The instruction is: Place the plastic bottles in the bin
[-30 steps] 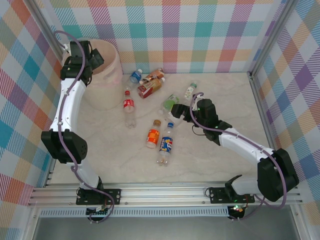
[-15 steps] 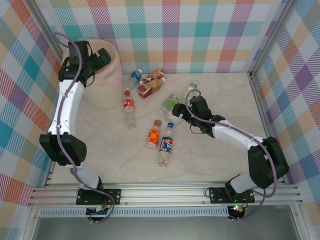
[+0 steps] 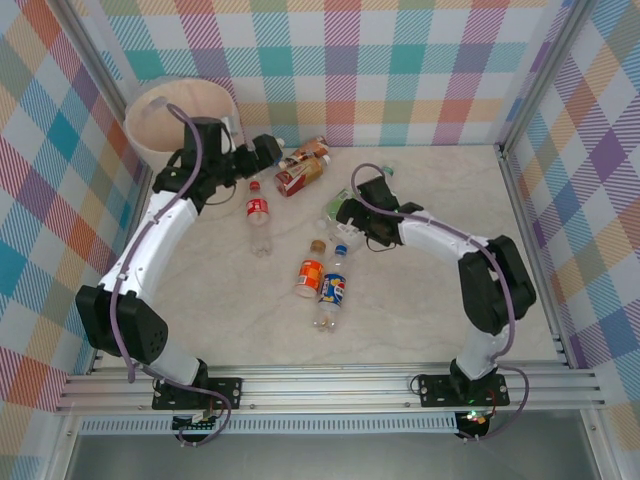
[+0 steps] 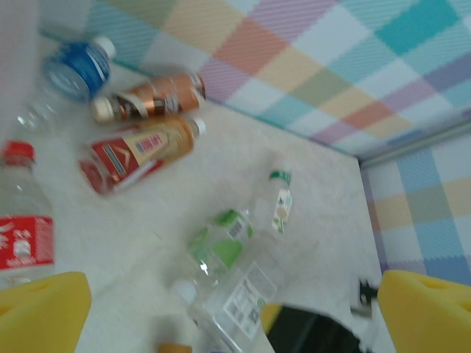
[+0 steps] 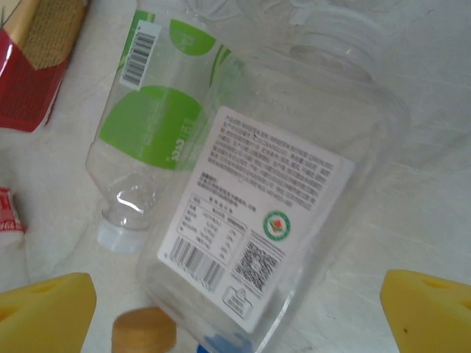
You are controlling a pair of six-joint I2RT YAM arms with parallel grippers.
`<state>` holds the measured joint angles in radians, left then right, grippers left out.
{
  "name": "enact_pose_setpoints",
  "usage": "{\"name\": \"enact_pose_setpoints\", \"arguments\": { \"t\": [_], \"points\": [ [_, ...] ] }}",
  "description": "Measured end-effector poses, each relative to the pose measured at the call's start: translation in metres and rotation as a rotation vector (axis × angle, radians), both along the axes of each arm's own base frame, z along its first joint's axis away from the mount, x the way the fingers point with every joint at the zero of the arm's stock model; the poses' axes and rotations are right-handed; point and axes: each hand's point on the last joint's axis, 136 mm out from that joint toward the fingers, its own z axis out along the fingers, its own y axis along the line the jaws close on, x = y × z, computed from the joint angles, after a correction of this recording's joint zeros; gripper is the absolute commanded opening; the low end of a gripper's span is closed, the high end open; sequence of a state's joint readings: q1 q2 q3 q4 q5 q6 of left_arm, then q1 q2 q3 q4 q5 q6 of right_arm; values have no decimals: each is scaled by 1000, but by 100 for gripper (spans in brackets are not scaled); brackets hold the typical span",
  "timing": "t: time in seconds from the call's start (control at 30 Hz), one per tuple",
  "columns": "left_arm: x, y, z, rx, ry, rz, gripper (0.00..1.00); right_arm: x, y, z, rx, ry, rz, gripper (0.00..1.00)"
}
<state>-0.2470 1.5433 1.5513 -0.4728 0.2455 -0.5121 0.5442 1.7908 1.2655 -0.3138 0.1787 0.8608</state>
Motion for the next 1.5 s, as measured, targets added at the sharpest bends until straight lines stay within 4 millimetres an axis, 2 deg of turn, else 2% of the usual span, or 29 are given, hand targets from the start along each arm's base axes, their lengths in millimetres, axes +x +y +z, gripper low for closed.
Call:
{"name": "enact_pose_setpoints", "arguments": {
  "t": [0.07,0.2,0.5,0.83,1.03,1.23,1.37,1.43,1.5],
  "points": [
    [-4,-5,-9,6,24,-10,100,6,2,-1,-17,18,-28,100],
    [-6,1,-18,31,52,12,100,11,7,-5,-52,61,-67,100],
    [-8,11,-24,75,72,56,100,0,17,-37,-100,182,-66,100],
    [-10,15,-32,97,97,68,100,7,34,-44,-118,216,-43,100],
    [-10,16,-34,101,105,70,100,8,35,-50,-128,227,-43,100],
    [-9,16,-37,104,112,70,100,1,18,-52,-159,213,-31,92],
    [-7,16,-41,109,121,73,100,-12,-11,-52,-179,218,12,96],
    [-6,15,-44,111,127,73,100,-14,-24,-52,-199,220,40,100],
    [-6,15,-46,112,131,73,100,-12,-34,-53,-229,217,70,100]
  ]
}}
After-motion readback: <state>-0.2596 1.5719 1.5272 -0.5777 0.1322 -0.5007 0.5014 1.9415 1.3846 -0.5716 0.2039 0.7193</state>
